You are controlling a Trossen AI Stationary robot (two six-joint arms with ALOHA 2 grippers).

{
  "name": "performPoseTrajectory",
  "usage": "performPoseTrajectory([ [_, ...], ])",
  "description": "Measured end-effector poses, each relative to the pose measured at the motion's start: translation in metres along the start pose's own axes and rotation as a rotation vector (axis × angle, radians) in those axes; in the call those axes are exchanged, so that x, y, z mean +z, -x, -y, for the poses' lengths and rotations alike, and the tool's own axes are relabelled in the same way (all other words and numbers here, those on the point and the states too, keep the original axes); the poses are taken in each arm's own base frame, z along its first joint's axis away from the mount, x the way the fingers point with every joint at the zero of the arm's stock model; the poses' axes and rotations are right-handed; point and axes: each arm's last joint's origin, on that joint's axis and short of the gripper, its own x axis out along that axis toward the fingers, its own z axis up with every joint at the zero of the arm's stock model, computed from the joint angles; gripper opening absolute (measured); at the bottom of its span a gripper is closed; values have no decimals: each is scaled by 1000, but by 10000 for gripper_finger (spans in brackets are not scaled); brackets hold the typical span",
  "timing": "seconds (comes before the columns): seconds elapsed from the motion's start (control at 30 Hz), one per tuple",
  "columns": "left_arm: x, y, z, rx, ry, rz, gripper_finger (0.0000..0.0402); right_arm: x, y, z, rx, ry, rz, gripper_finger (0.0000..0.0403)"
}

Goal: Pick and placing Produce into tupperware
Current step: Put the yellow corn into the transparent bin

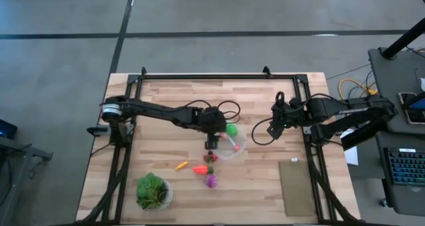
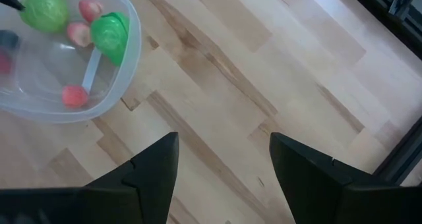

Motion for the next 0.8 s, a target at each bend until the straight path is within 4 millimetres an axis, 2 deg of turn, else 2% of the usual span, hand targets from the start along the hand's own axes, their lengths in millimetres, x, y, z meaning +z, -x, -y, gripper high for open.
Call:
performPoseTrajectory([
  [0.13,-6,18,-1,0,75,-70,216,0,0,0,0,1,-1,231],
  [0.3,-20,37,7,-22,358,-155,205,0,0,0,0,14,0,231],
  [0.4,-24,53,23,-65,417,-159,199,0,-1,-1,2,31,2,231],
  [0.6,-43,84,70,-144,231,-133,196,2,-1,-3,22,2,23,231],
  [0.67,-56,92,79,-136,289,-169,196,3,-1,-4,31,-20,30,231],
  [0.8,-80,93,88,-80,502,-287,196,2,-1,-6,42,-49,30,231],
])
